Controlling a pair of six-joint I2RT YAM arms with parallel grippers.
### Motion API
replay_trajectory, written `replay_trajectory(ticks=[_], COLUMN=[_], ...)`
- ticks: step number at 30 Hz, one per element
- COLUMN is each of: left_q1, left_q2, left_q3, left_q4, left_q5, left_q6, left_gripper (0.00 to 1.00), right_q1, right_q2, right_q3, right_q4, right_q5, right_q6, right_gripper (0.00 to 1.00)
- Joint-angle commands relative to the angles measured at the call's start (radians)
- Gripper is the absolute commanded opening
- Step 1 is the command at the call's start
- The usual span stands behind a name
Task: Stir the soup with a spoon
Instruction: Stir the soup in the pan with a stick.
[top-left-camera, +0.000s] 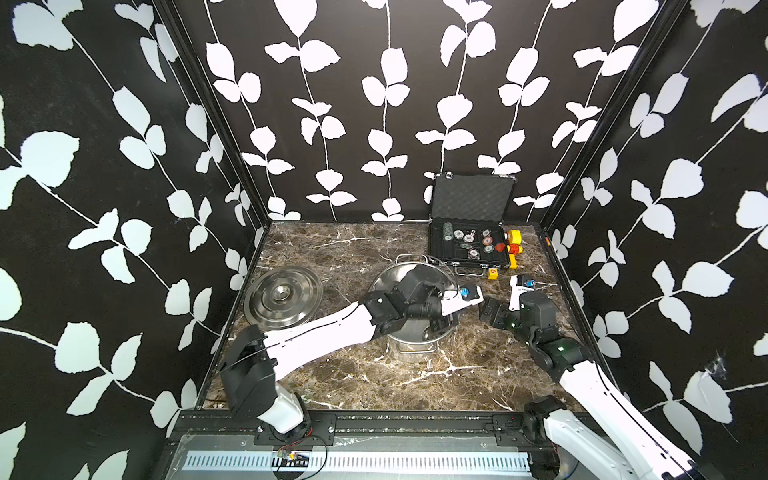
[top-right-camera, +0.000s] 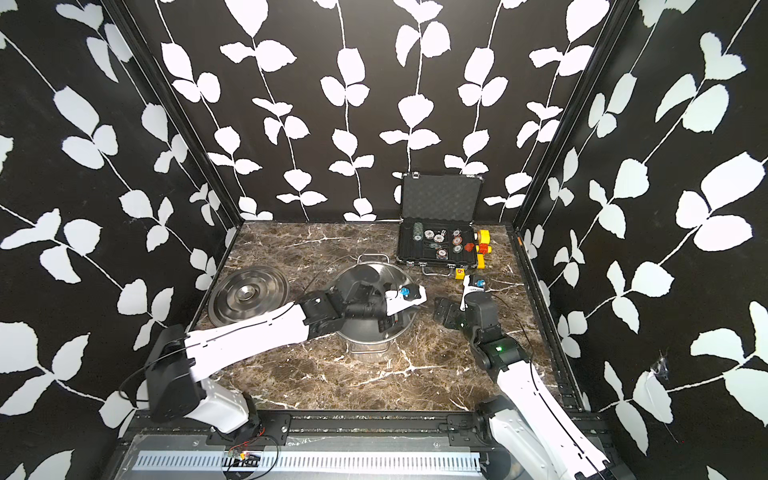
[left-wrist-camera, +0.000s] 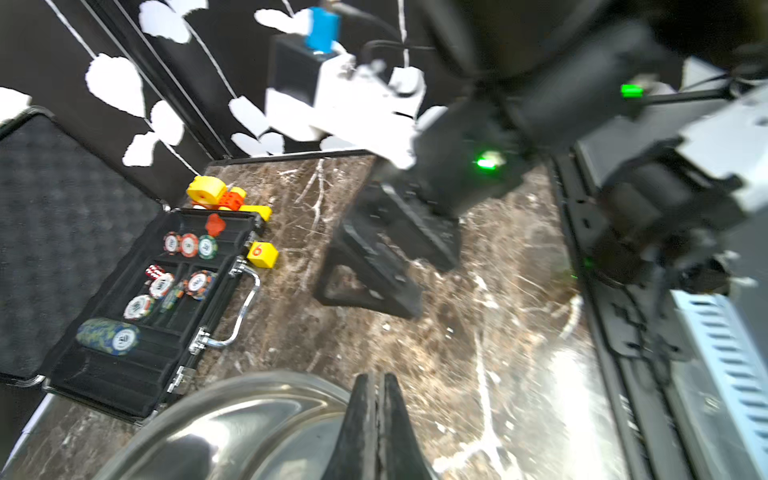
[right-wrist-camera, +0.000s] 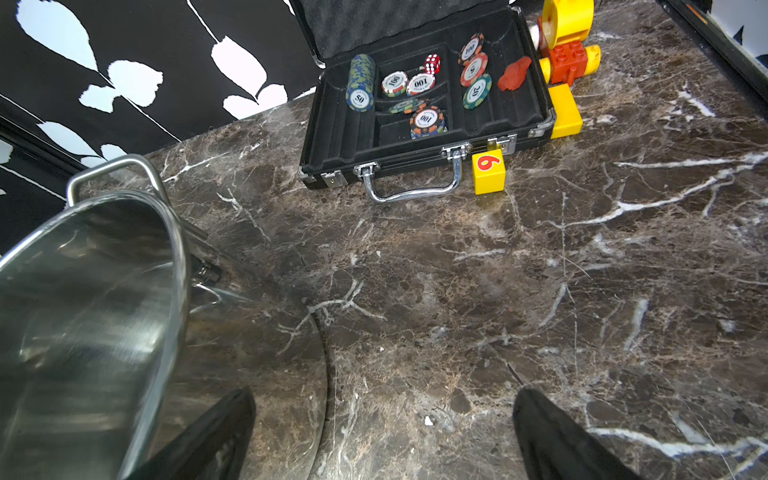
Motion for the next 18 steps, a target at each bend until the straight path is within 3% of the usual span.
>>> replay_trajectory(ticks=[1,4,8,18], left_q1=[-0.01,-0.01,0.005,0.24], left_q2=[-0.09,-0.167,-0.28,-0.45], left_q3=[-0.062,-0.126,-0.199,-0.313], left_q4=[-0.047,-0.048,-0.073,-0.056], left_q5=[-0.027,-0.058,-0.196,-0.27], left_q6=[-0.011,-0.048,-0.062,-0.159], left_gripper=[0.0,0.0,0.0,0.0], right_q1=[0.007,0.007,0.006,0.006], right_q2=[0.012,0.022,0.036,0.061], right_q3=[0.014,0.014,0.016,0.033], right_q4=[0.036,0.046,0.055,0.066], right_q5=[0.007,0.001,-0.009,-0.027], right_q6=[-0.002,0.001,0.007,0.007], right_gripper=[0.99,0.99,0.99,0.99])
